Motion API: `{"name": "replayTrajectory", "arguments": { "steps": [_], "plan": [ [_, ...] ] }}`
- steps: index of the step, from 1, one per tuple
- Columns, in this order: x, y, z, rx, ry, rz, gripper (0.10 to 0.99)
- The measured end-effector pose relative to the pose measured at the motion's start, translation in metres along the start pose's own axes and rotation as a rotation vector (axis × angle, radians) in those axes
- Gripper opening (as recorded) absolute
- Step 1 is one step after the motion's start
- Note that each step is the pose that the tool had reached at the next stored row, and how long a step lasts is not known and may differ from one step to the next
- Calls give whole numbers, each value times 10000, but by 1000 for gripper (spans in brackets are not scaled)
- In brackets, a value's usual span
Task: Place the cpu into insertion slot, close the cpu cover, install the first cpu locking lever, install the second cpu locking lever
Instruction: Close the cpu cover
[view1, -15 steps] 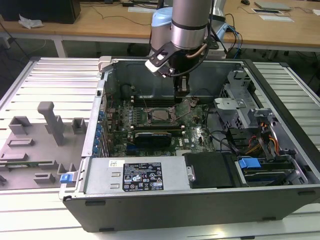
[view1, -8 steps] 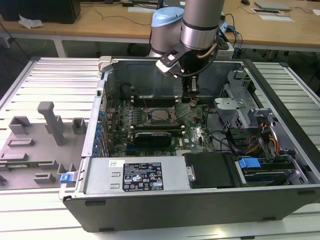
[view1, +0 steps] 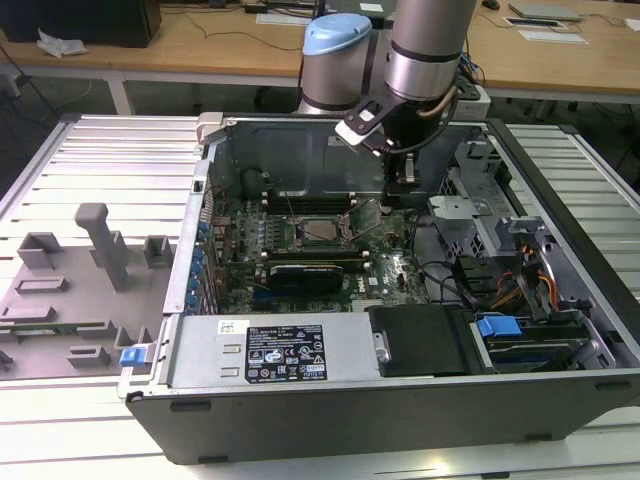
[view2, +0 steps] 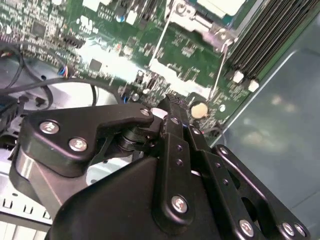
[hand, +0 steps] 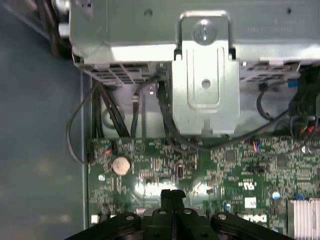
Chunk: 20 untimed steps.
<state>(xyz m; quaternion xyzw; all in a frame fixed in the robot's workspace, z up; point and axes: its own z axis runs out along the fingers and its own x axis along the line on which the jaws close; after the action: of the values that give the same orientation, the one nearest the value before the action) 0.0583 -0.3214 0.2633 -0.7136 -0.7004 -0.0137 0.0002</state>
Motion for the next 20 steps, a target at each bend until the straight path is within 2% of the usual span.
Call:
{"name": "replayTrajectory", "arguments": {
  "steps": [5, 13, 20],
  "plan": [
    [-1, 13, 24, 0, -3, -1, 106],
    [-4, 17, 205, 1, -3, 0, 106],
    [-5, 17, 217, 9, -4, 1, 106]
  ]
}}
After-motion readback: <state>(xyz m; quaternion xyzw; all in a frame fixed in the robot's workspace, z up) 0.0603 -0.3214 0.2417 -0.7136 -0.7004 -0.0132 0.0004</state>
